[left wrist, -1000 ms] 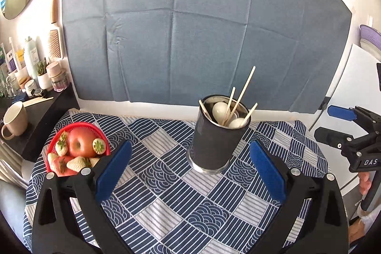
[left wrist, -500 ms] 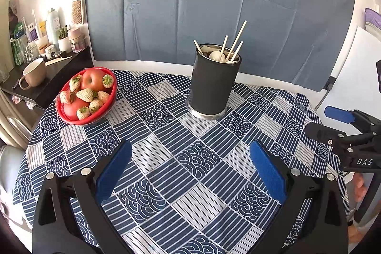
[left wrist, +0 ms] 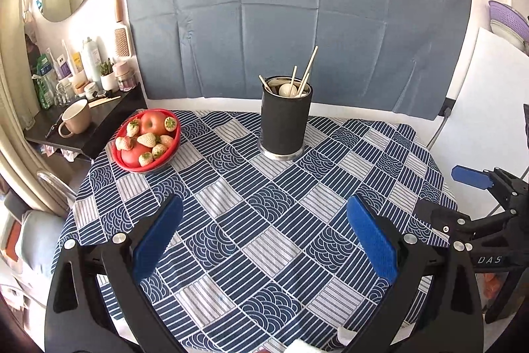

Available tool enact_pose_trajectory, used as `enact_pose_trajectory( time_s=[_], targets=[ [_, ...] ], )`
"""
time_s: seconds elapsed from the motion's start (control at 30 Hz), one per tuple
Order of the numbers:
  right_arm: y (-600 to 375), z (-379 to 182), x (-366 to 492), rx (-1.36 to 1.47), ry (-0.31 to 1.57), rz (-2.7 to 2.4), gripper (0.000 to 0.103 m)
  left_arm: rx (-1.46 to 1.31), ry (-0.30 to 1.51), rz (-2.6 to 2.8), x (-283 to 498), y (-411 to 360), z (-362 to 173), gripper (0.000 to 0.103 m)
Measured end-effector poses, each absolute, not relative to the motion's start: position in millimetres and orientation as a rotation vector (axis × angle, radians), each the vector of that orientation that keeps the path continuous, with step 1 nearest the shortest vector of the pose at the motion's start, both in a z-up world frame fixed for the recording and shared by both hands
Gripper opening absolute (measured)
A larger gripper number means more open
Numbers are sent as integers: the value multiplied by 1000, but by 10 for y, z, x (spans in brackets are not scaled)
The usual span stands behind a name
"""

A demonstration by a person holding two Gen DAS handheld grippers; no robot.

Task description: Organize utensils

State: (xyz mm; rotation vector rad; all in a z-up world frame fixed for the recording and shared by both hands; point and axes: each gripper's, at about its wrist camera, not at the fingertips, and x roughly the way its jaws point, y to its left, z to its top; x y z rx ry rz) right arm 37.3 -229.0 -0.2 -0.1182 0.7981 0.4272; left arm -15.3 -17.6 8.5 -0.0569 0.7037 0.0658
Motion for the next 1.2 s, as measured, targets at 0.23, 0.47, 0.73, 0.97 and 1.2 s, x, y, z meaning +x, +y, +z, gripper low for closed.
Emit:
enact_pose_trajectory(
  time_s=[0.23, 0.47, 0.73, 0.97, 1.2],
  targets=[
    [-2340, 182, 152, -189, 753, 432, 95, 13, 715, 42, -334, -223, 174, 97],
    [-2418, 239, -29, -193, 726, 471, 95, 23, 713, -60, -500, -287, 176, 97],
    [-2397, 282, -92, -222, 676, 485, 95, 28, 677, -90, -502, -373, 202, 97],
    [-2433, 259, -72, -209, 680, 483, 95, 28, 681, -84, -506, -380, 193, 97],
    [-2443, 264, -89, -204, 673, 492, 95, 40, 684, -68, -512, -397, 189, 97]
  ],
)
